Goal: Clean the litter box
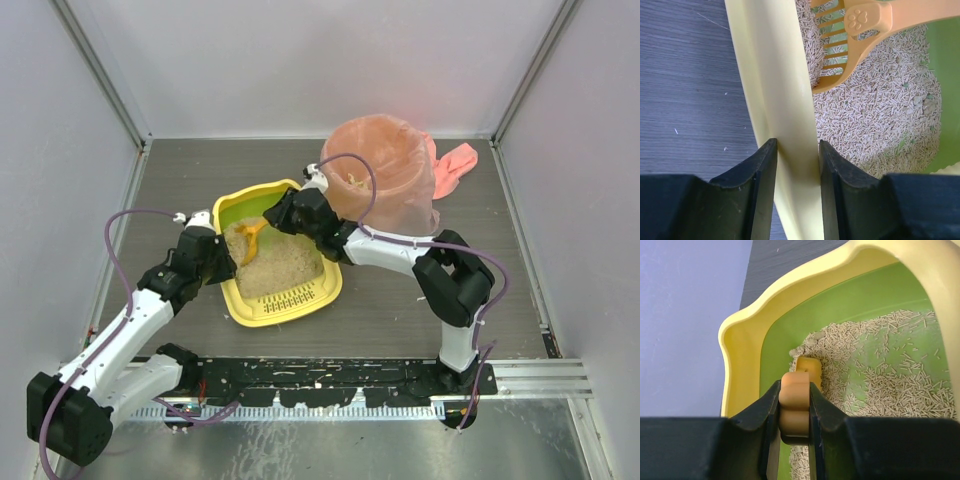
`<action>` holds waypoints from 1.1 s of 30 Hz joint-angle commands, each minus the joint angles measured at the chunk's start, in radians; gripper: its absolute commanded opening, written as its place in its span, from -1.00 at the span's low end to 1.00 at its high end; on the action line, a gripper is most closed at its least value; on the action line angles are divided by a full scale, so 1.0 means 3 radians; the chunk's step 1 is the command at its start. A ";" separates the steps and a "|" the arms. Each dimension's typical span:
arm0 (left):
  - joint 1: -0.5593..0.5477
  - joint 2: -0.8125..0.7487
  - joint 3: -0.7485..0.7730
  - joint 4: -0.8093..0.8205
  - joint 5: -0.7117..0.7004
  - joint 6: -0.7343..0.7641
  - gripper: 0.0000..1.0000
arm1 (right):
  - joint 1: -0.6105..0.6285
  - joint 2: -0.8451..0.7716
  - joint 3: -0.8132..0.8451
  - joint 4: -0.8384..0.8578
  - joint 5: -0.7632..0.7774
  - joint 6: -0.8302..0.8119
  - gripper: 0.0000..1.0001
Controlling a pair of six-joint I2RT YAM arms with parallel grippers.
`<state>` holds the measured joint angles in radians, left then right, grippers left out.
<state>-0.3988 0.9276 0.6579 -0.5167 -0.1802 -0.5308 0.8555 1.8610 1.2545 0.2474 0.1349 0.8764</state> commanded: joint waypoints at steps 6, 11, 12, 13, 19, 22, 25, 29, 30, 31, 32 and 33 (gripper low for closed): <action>-0.0006 0.0090 0.0031 0.0243 0.0045 0.0066 -0.39 | 0.0303 0.0046 -0.0726 0.0637 -0.0267 0.0655 -0.99; -0.0005 0.0007 0.0031 0.0158 -0.0009 0.0064 -0.34 | 0.0361 -0.0154 -0.1115 0.1013 -0.0045 0.0924 -0.99; -0.0005 -0.0006 0.0031 0.0151 -0.0013 0.0064 -0.33 | 0.0373 -0.0186 -0.1162 0.1064 -0.0009 0.0964 -0.99; -0.0005 -0.0020 0.0034 0.0141 -0.0024 0.0065 -0.31 | 0.0385 -0.0209 -0.1210 0.1118 0.0017 0.1004 -0.99; -0.0006 -0.0041 0.0077 0.0065 -0.0058 0.0072 -0.22 | 0.0415 -0.0338 -0.1505 0.1447 0.0173 0.1275 -0.99; -0.0008 -0.0048 0.0084 0.0053 -0.0064 0.0069 -0.14 | 0.0415 -0.0401 -0.1632 0.1583 0.0241 0.1343 -0.99; -0.0008 -0.0060 0.0101 0.0031 -0.0069 0.0068 -0.05 | 0.0416 -0.0483 -0.1711 0.1624 0.0399 0.1358 -0.99; -0.0008 -0.0095 0.0148 -0.0022 -0.0064 0.0059 0.24 | 0.0416 -0.0598 -0.1798 0.1637 0.0515 0.1355 -0.99; -0.0006 -0.0107 0.0169 -0.0046 -0.0064 0.0061 0.29 | 0.0413 -0.0619 -0.1814 0.1652 0.0529 0.1354 -0.98; -0.0005 -0.0124 0.0189 -0.0068 -0.0066 0.0061 0.34 | 0.0414 -0.0640 -0.1833 0.1666 0.0548 0.1367 -0.99; -0.0005 -0.0149 0.0205 -0.0090 -0.0069 0.0056 0.39 | 0.0416 -0.0652 -0.1850 0.1692 0.0560 0.1377 -0.99; -0.0006 -0.0169 0.0221 -0.0112 -0.0074 0.0055 0.43 | 0.0415 -0.0662 -0.1870 0.1717 0.0580 0.1389 -0.99</action>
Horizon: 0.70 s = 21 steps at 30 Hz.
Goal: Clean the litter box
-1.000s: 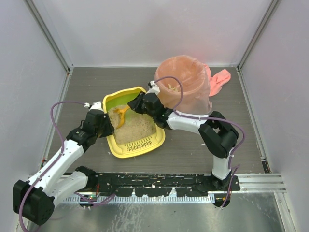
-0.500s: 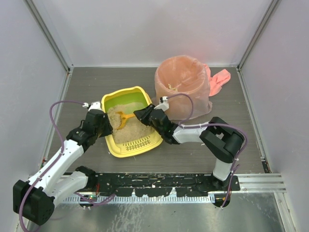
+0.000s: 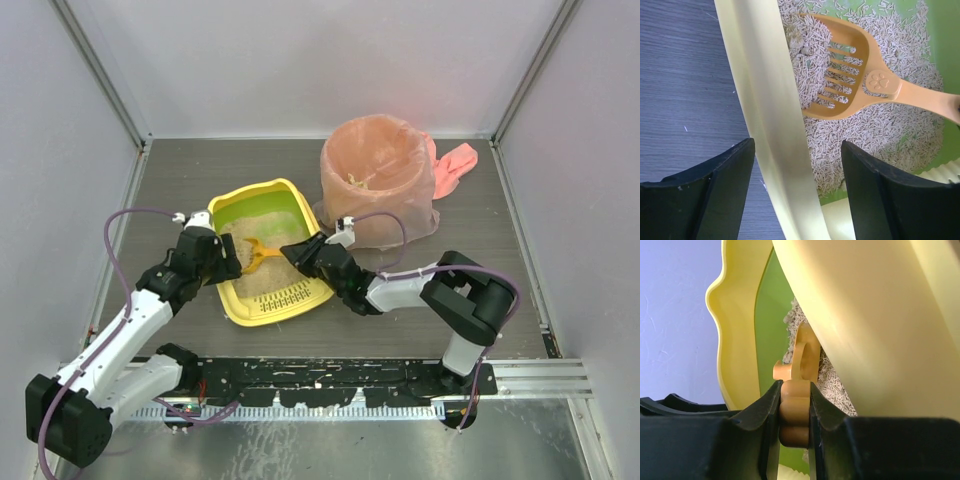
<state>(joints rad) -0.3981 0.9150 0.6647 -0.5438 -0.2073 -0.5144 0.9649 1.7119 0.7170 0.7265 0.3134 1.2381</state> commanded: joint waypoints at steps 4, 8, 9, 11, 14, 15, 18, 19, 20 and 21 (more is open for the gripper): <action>-0.0008 -0.0223 0.0271 -0.0107 -0.0012 0.0005 0.54 | 0.0049 -0.0185 -0.0182 0.0311 0.0047 0.0240 -0.99; -0.0011 -0.0276 0.0339 -0.0187 -0.0033 0.0006 0.57 | 0.0051 -0.0182 -0.0301 0.0577 0.0097 0.0287 -0.99; -0.0008 -0.0290 0.0353 -0.0198 -0.0034 0.0007 0.57 | 0.0051 -0.0180 -0.0319 0.0619 0.0107 0.0291 -0.99; -0.0008 -0.0312 0.0374 -0.0221 -0.0034 0.0004 0.58 | 0.0051 -0.0193 -0.0359 0.0666 0.0137 0.0298 -0.99; -0.0008 -0.0342 0.0396 -0.0247 -0.0040 -0.0002 0.59 | 0.0047 -0.0235 -0.0389 0.0679 0.0184 0.0296 -0.99; -0.0009 -0.0348 0.0408 -0.0256 -0.0037 -0.0004 0.59 | 0.0049 -0.0246 -0.0402 0.0679 0.0198 0.0288 -0.99; -0.0008 -0.0363 0.0452 -0.0285 -0.0007 -0.0018 0.59 | 0.0050 -0.0303 -0.0432 0.0660 0.0242 0.0271 -0.98; -0.0008 -0.0368 0.0478 -0.0298 -0.0001 -0.0019 0.59 | 0.0047 -0.0324 -0.0447 0.0657 0.0261 0.0264 -0.99; -0.0008 -0.0375 0.0494 -0.0305 0.0001 -0.0019 0.60 | 0.0050 -0.0352 -0.0460 0.0648 0.0275 0.0258 -0.98; -0.0008 -0.0378 0.0514 -0.0313 0.0000 -0.0019 0.60 | 0.0047 -0.0383 -0.0477 0.0646 0.0293 0.0247 -0.99</action>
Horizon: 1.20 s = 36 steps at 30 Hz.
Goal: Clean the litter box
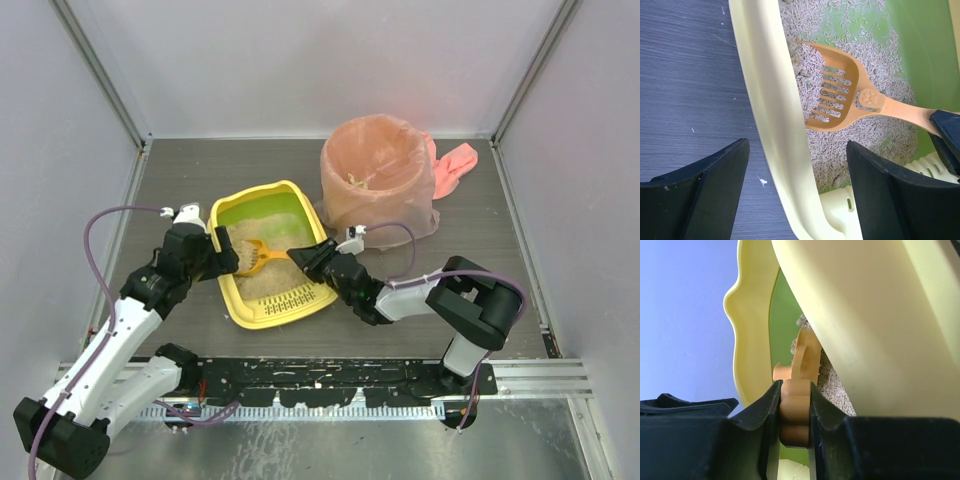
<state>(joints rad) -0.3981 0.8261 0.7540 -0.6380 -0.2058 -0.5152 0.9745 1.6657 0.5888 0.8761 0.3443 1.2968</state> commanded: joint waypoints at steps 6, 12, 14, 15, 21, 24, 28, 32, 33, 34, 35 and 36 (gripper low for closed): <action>-0.0010 -0.0110 0.0275 -0.0021 -0.0001 -0.0019 0.61 | 0.0015 -0.0471 -0.0124 0.0044 0.0308 -0.0061 -0.98; -0.0009 -0.0128 0.0263 -0.0047 0.0005 -0.0021 0.61 | 0.0013 -0.0656 -0.0156 -0.0016 0.0380 -0.0120 -0.99; -0.0009 -0.0140 0.0263 -0.0054 -0.0003 -0.0022 0.61 | 0.0013 -0.0685 -0.0173 -0.0013 0.0389 -0.0120 -0.99; -0.0008 -0.0153 0.0263 -0.0061 -0.0011 -0.0021 0.62 | 0.0016 -0.0700 -0.0188 -0.0007 0.0391 -0.0118 -0.99; -0.0008 -0.0204 0.0322 -0.0128 -0.0037 -0.0007 0.62 | 0.0014 -0.0853 -0.0301 0.0018 0.0448 -0.0105 -0.99; -0.0010 -0.0251 0.0383 -0.0182 -0.0065 -0.0001 0.63 | 0.0005 -0.0963 -0.0369 0.0020 0.0461 -0.0108 -0.99; -0.0008 -0.0337 0.0450 -0.0226 -0.0122 0.0009 0.64 | -0.0009 -0.1130 -0.0485 0.0049 0.0468 -0.0104 -0.99; -0.0008 -0.0389 0.0491 -0.0256 -0.0178 0.0023 0.64 | -0.0024 -0.1310 -0.0637 0.0162 0.0472 -0.0106 -0.99; -0.0008 -0.0394 0.0503 -0.0263 -0.0188 0.0028 0.64 | -0.0027 -0.1357 -0.0676 0.0200 0.0473 -0.0103 -0.99; -0.0009 -0.0400 0.0512 -0.0268 -0.0196 0.0034 0.64 | -0.0034 -0.1401 -0.0718 0.0237 0.0472 -0.0098 -0.99; -0.0008 -0.0405 0.0509 -0.0274 -0.0201 0.0035 0.64 | -0.0043 -0.1437 -0.0758 0.0278 0.0468 -0.0089 -0.99; -0.0008 -0.0411 0.0512 -0.0279 -0.0203 0.0035 0.64 | -0.0051 -0.1476 -0.0798 0.0318 0.0459 -0.0074 -0.99</action>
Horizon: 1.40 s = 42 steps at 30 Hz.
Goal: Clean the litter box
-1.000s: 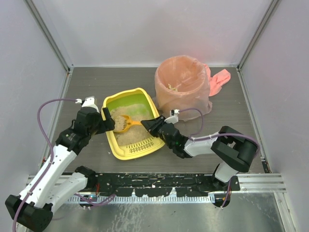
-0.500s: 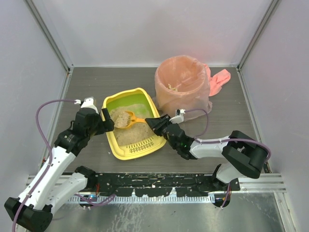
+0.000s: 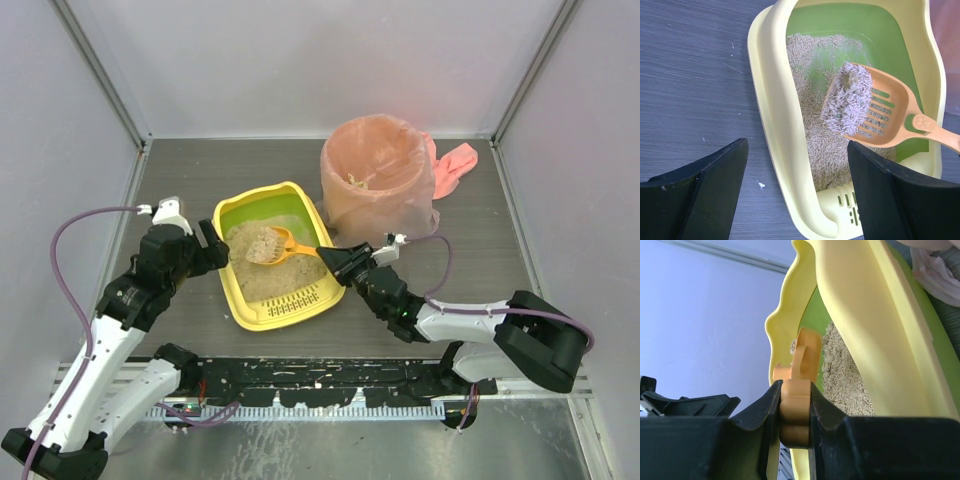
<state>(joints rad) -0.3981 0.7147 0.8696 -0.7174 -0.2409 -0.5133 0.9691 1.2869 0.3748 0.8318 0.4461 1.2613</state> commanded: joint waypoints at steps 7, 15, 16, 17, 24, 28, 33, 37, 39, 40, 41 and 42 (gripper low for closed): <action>-0.0008 -0.0124 0.0096 -0.0042 -0.0122 -0.0009 0.63 | -0.0224 -0.0189 -0.0368 0.1102 -0.0179 0.0350 -0.99; -0.0008 -0.0168 0.0060 -0.0059 -0.0137 -0.0043 0.62 | -0.0459 0.0279 -0.0479 0.1988 -0.0611 0.0631 -0.99; -0.0008 -0.0168 0.0053 -0.0052 -0.0138 -0.0047 0.63 | -0.0454 0.0309 -0.0439 0.2006 -0.0680 0.0625 -0.99; -0.0008 -0.0164 0.0053 -0.0046 -0.0139 -0.0048 0.62 | -0.0465 0.0325 -0.0454 0.2091 -0.0686 0.0618 -0.99; -0.0009 -0.0199 0.0040 -0.0032 -0.0186 -0.0038 0.62 | -0.0533 0.0110 -0.0430 0.1757 -0.0722 0.0487 -0.99; -0.0008 -0.0148 0.0043 -0.0028 -0.0139 -0.0058 0.62 | -0.0651 -0.0033 -0.0607 0.1675 -0.0594 0.0595 -0.99; -0.0008 -0.0131 0.0014 0.0037 -0.0147 -0.0061 0.62 | -0.0642 -0.0054 -0.0499 0.1658 -0.0829 0.0413 -0.99; -0.0008 -0.0138 -0.0003 0.0045 -0.0136 -0.0063 0.61 | -0.0690 -0.0186 -0.0342 0.1228 -0.0964 0.0348 -0.99; -0.0005 -0.0129 -0.0038 0.0085 -0.0152 -0.0068 0.62 | -0.0655 -0.0164 -0.0275 0.1198 -0.1032 0.0272 -0.99; -0.0007 -0.0114 -0.0035 0.0083 -0.0140 -0.0075 0.62 | -0.0731 -0.0212 -0.0325 0.1192 -0.0989 0.0311 -0.99; -0.0008 -0.0097 -0.0023 0.0071 -0.0127 -0.0081 0.61 | -0.0806 -0.0270 -0.0405 0.1129 -0.0914 0.0369 -0.99; -0.0008 -0.0090 -0.0013 0.0057 -0.0115 -0.0090 0.61 | -0.0830 -0.0329 -0.0436 0.1004 -0.0855 0.0417 -0.99</action>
<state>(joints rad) -0.3981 0.6823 0.8604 -0.7486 -0.2741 -0.5339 0.7563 1.2610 0.2413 1.1587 0.1761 1.3788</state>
